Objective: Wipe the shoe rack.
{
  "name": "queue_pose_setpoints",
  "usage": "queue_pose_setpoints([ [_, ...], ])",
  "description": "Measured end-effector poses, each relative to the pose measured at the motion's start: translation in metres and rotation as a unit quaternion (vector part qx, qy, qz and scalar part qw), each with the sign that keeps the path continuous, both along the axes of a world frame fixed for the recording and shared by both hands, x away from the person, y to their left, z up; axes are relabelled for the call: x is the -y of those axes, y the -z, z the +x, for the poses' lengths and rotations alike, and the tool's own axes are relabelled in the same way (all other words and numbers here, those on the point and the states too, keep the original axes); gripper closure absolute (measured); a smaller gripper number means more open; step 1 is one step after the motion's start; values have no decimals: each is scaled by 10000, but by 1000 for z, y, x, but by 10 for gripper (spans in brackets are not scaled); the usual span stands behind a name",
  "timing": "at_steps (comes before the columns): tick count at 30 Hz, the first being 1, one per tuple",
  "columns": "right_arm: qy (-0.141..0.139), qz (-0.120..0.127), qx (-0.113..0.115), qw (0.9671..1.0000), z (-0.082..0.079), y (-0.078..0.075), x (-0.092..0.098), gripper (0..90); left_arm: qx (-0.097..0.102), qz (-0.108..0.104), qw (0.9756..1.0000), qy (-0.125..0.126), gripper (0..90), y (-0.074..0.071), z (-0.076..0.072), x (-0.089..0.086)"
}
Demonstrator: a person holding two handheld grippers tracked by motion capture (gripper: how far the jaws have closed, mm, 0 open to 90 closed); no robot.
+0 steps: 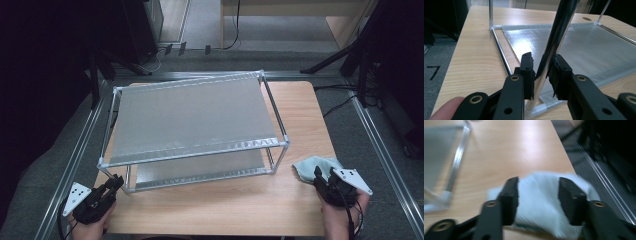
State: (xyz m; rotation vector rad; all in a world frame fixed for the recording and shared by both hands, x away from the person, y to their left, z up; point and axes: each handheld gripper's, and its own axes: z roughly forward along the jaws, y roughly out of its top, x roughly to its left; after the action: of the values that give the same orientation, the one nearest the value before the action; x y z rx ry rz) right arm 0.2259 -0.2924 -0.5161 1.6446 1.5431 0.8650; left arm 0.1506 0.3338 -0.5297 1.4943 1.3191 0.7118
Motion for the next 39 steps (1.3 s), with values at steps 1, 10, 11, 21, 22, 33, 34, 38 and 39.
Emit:
queue_pose_setpoints([
  [1, 196, 52, -103, 9997, 1, 5, 1, 376, 1, 6, 10000, -1, 742, 0, 0, 1],
  [10, 1354, 415, -710, 9874, 25, 26, 9, 76, 3, 46, 10000, 15, 744, 0, 0, 3],
  [11, 1324, 488, -812, 9867, 27, 29, 10, 75, 4, 48, 10000, 17, 744, 0, 0, 3],
  [21, 901, 95, -866, 9921, 29, 33, 3, 350, 6, 66, 10000, 8, 754, 0, 0, 3],
  [22, 831, 27, -809, 9932, 28, 33, 3, 464, 3, 58, 10000, 2, 758, 0, 0, 3],
  [33, 172, -467, 76, 9987, 16, 11, 4, 777, 5, 72, 10000, 1, 762, 1, 0, 3],
  [34, -282, -516, 421, 9974, 11, 3, -4, 777, 4, 82, 10000, -10, 763, 1, 0, 3],
  [38, -1394, -312, 222, 9895, 11, 12, -26, 769, 6, 79, 10000, -18, 762, 1, 0, 4],
  [39, -1394, -312, 222, 9895, 11, 12, -26, 769, 6, 79, 10000, -18, 763, 1, 0, 4],
])
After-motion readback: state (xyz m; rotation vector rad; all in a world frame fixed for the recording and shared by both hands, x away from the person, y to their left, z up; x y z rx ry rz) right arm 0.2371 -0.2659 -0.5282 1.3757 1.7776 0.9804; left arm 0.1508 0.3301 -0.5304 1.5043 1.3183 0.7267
